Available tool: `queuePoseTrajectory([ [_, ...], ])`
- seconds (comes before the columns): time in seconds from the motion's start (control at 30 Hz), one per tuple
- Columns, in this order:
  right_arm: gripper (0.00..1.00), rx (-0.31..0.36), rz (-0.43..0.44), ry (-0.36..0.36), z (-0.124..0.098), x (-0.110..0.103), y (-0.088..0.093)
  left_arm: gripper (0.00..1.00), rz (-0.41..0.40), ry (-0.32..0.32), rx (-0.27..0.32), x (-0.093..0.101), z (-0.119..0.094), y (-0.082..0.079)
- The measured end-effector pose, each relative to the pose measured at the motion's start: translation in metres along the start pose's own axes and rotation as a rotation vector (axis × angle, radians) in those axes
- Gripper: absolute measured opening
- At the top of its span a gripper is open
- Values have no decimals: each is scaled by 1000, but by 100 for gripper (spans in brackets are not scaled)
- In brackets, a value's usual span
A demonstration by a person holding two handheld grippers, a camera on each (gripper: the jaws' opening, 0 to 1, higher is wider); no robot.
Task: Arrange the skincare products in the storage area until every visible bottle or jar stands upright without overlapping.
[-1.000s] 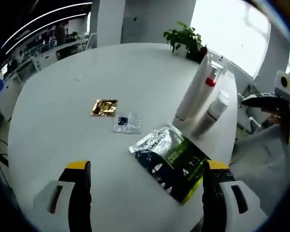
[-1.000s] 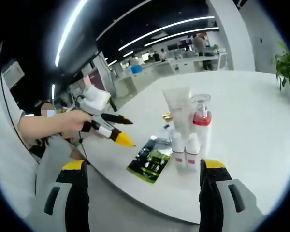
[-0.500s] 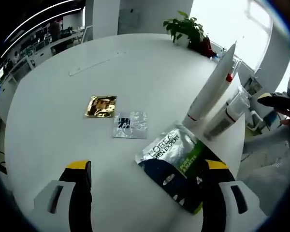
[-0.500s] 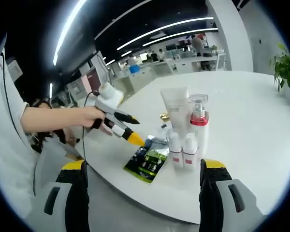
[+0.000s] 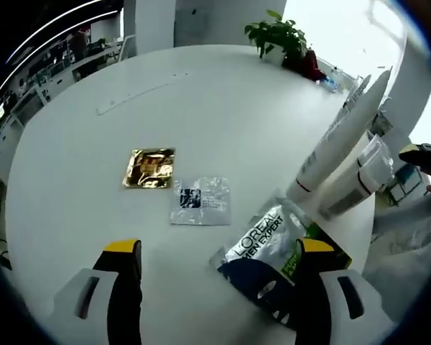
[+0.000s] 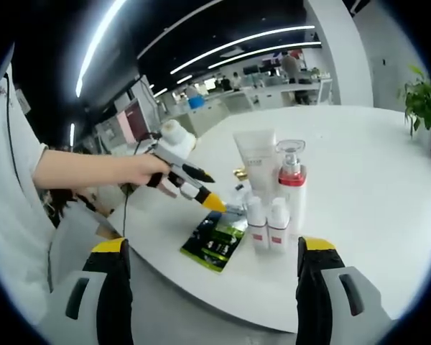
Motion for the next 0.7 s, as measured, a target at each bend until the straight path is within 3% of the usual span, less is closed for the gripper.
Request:
queuePoseTrajectory([
  [0.3,96,-3,2,4,1,0,0,71,15,-21,-17,-11,13,-12],
  [0.7,96,0,5,9,2,1,-1,59,75,-26,-75,-21,29,-16],
])
Point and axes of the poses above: the point that each gripper's makers call its tool centre point, and the gripper's own axes: z roughly forward along the fingers, x roughly to its right, y roughly out of its underside, the point moved 4 cm from there along -z, roughly backward along the fingers, and after that the axes turned 9 degrees about y, right-handed, at the moved point
